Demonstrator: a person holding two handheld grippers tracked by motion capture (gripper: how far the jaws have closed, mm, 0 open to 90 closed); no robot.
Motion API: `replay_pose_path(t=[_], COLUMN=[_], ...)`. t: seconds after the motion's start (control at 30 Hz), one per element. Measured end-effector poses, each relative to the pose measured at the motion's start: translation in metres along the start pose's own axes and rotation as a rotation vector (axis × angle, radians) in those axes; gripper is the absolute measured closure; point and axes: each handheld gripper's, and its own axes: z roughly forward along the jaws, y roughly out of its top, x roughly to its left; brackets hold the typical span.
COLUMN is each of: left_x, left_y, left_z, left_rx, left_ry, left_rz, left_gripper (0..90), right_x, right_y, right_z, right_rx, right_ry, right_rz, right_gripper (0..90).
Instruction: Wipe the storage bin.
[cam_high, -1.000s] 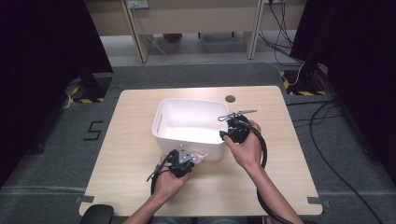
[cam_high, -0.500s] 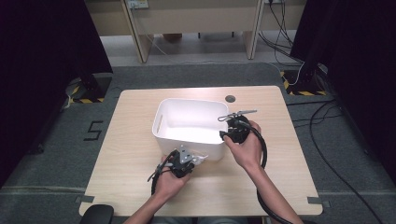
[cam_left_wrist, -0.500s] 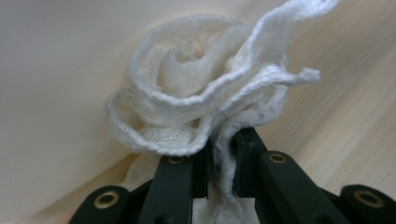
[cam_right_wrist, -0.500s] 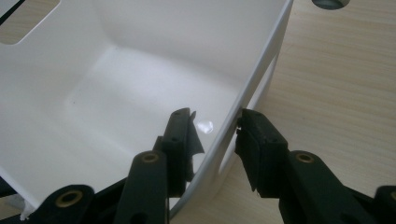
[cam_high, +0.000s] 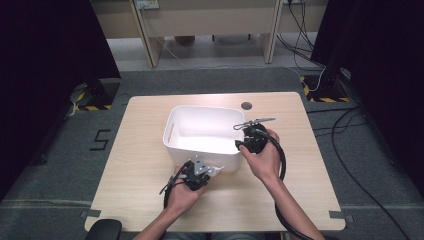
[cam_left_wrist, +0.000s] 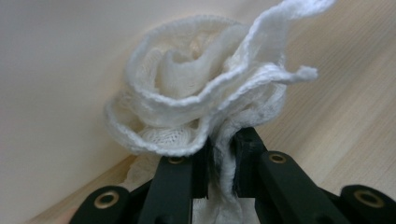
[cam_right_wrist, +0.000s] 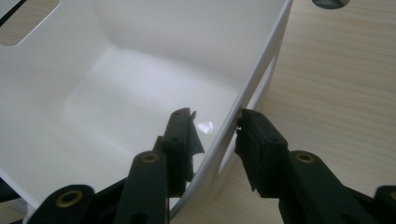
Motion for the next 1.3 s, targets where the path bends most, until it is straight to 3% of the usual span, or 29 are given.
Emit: replay_pose_path(t=[0.57,1.3], left_x=[-0.004,-0.003], left_y=[0.001,0.011], left_z=[0.0,-0.018], left_rx=[-0.024,-0.076], left_ry=[-0.005,-0.009], left_rz=[-0.016,-0.025], left_gripper=[79.2,79.2], right_x=[0.0,0.0], right_y=[0.0,0.0], right_z=[0.0,0.0], right_rx=[-0.001,-0.002], right_ry=[0.001,0.001], right_rz=[0.005,0.005], right_gripper=[65.1,65.5])
